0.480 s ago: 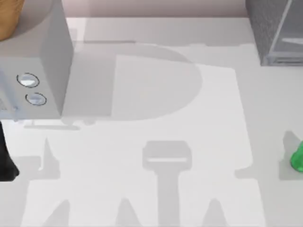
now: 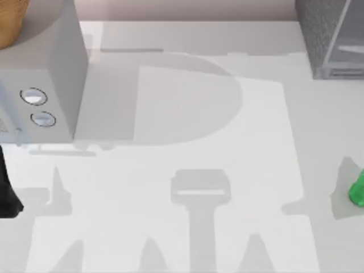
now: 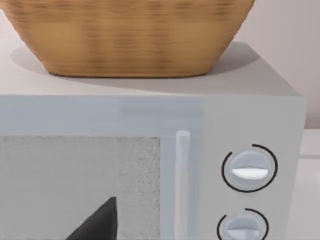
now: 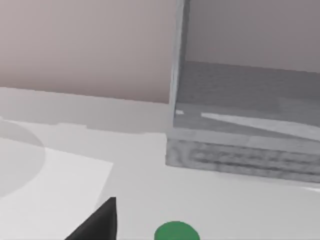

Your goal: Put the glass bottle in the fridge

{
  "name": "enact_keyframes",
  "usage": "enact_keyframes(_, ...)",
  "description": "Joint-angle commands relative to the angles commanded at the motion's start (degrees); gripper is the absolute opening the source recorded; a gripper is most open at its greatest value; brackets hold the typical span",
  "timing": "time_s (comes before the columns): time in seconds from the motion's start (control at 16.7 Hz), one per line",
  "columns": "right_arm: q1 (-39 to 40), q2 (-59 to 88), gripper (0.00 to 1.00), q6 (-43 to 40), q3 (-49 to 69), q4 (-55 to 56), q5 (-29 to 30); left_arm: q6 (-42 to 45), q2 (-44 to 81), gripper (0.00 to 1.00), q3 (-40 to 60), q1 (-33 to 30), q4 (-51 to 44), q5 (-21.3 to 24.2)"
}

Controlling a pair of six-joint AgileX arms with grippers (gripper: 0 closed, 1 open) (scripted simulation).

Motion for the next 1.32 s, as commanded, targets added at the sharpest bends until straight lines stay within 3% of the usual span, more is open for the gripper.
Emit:
enact_keyframes(0.96, -28.8, 76.6, 1.00, -26.7, 6.1, 42.9, -56.9, 0.0, 0.0, 1.00, 0.0, 0.0, 0.0, 0.0)
enact_keyframes(1.32, -35.2, 94.1, 1.00, -32.8, 7.7, 52.9, -70.3, 0.0, 0.0, 1.00, 0.0, 0.0, 0.0, 0.0)
